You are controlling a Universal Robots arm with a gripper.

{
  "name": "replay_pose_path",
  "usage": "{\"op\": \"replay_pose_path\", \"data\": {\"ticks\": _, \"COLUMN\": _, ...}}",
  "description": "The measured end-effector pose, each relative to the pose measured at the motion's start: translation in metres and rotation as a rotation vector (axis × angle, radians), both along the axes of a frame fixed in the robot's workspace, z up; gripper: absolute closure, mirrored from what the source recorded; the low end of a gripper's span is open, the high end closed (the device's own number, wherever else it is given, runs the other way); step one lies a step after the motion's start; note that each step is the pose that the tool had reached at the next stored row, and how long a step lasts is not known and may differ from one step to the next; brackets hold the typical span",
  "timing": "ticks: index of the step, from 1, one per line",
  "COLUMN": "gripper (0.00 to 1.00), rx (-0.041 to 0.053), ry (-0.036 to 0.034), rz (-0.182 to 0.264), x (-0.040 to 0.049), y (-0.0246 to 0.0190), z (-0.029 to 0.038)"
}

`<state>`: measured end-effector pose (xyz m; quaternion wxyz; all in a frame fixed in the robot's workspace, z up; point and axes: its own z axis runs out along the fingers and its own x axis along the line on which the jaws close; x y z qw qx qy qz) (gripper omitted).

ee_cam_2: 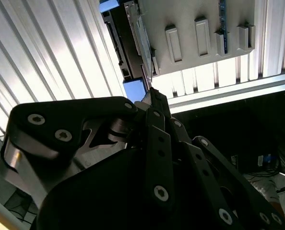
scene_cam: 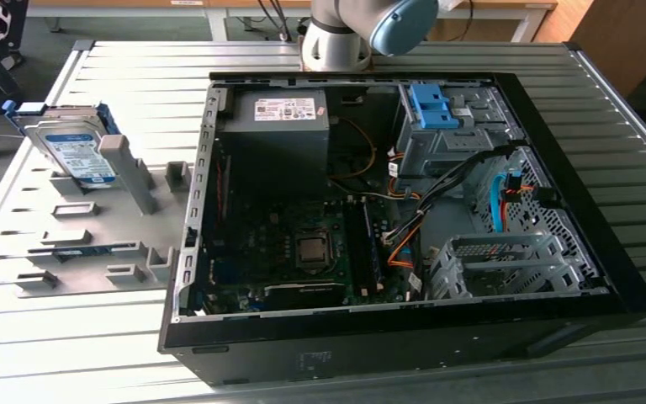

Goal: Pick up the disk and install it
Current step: 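Pick up the disk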

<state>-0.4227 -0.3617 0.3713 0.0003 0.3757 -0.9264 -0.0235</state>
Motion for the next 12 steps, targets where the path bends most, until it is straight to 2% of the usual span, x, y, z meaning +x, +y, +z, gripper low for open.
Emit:
{"op": "replay_pose_path", "data": {"ticks": 4, "gripper": 0.89, "rx": 0.0, "ry": -0.0001, "rz": 0.014, "x": 0.0, "y": 0.0, "z": -0.0001}}
{"op": "replay_pose_path", "data": {"ticks": 12, "gripper": 0.89, "rx": 0.0, "ry": 0.0, "rz": 0.15, "x": 0.0, "y": 0.0, "z": -0.0012}}
